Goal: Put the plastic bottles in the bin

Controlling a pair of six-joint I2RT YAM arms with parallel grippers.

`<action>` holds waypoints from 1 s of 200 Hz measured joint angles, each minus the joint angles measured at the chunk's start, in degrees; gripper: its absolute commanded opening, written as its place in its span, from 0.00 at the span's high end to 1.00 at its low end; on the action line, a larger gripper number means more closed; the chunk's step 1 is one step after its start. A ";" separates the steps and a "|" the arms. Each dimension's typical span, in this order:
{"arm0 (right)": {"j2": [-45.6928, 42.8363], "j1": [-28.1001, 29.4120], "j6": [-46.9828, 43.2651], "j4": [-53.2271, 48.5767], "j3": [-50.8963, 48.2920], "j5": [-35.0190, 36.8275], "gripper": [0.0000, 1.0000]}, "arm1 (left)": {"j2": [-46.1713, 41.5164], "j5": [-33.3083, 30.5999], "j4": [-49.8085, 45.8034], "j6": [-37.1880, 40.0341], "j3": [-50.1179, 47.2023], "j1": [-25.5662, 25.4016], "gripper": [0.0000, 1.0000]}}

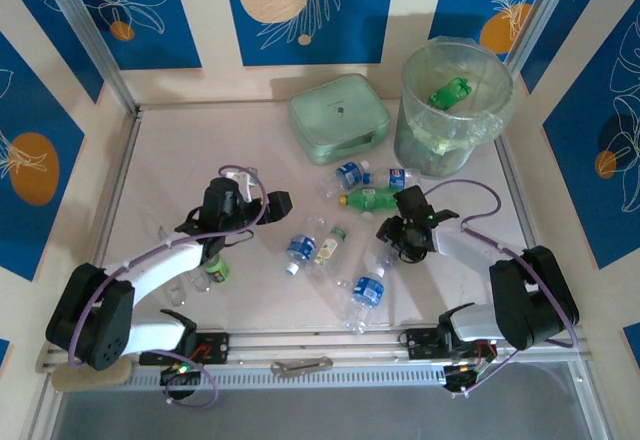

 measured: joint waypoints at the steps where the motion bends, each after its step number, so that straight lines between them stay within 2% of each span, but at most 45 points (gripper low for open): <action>1: 0.00 0.00 0.02 0.00 -0.02 0.00 0.42 | 0.00 0.00 0.00 0.00 0.00 0.00 0.01; 50: -0.02 -0.07 -0.04 0.85 -0.02 0.55 0.50 | 0.00 0.00 -0.02 0.00 0.00 0.00 0.01; 76: -0.42 -0.20 -0.15 0.79 0.00 0.72 0.51 | -0.02 -0.02 -0.09 0.00 0.00 -0.02 0.01; 115: -6.71 -2.05 -2.67 -1.40 1.01 0.96 0.51 | -0.48 -0.94 -0.44 -0.02 0.00 -0.04 0.01; 163: -16.61 -8.02 -7.23 -1.79 8.09 -2.54 0.52 | -1.73 -3.10 -0.35 -1.11 -0.37 -0.04 0.01; 200: -18.80 -8.63 -11.04 -1.51 16.81 -3.45 0.52 | -2.38 -3.74 -0.39 -1.49 -1.03 -0.04 0.01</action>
